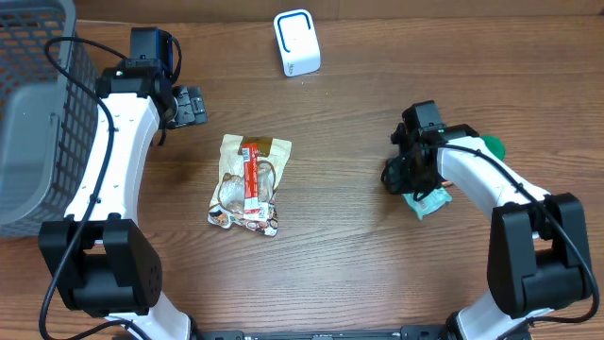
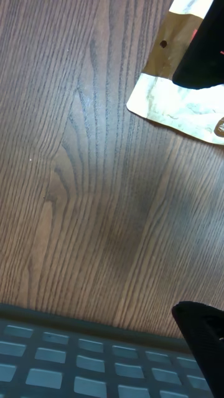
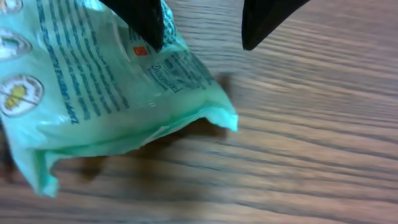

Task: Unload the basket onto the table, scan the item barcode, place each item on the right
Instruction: 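Carry the wipes pack right and set it down near the jar, then move the right gripper to the snack bag and grasp the red stick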

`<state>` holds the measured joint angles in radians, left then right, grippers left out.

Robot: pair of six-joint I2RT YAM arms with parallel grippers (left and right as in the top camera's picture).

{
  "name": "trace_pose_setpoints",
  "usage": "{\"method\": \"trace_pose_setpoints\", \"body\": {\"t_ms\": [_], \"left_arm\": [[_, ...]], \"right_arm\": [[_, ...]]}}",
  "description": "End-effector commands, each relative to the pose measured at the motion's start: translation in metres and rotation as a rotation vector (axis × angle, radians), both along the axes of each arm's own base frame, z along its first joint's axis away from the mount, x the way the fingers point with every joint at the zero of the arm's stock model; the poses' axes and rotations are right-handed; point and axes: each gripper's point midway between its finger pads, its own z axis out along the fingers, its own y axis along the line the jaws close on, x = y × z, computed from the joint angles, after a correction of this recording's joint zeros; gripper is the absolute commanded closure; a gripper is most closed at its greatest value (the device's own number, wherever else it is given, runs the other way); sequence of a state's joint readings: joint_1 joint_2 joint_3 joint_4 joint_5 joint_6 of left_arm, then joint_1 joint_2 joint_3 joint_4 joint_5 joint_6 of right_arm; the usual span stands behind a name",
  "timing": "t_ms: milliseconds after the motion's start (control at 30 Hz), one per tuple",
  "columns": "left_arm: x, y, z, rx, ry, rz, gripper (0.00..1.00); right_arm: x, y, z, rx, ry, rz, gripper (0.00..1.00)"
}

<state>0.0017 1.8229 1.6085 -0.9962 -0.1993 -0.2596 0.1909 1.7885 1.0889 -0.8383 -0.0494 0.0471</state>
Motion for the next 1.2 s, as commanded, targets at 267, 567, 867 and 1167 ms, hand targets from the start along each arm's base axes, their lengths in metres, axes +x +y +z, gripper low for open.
{"method": "trace_pose_setpoints", "body": {"t_ms": [267,567,867,1167], "left_arm": [[0.003,0.003,0.002,0.007,-0.010,0.017,0.00],[0.003,0.003,0.002,0.007,-0.010,0.017,0.00],[0.003,0.003,0.002,0.007,-0.010,0.017,0.00],[0.003,0.003,0.002,0.007,-0.010,0.017,0.00]], "right_arm": [[0.003,-0.035,-0.001,-0.205,-0.021,-0.026,0.60],[0.040,0.048,0.067,0.156,-0.073,-0.066,0.60],[0.039,0.196,0.106,0.591,-0.105,-0.061,0.66],[0.002,0.273,0.101,0.461,-0.277,-0.008,0.66]]}}
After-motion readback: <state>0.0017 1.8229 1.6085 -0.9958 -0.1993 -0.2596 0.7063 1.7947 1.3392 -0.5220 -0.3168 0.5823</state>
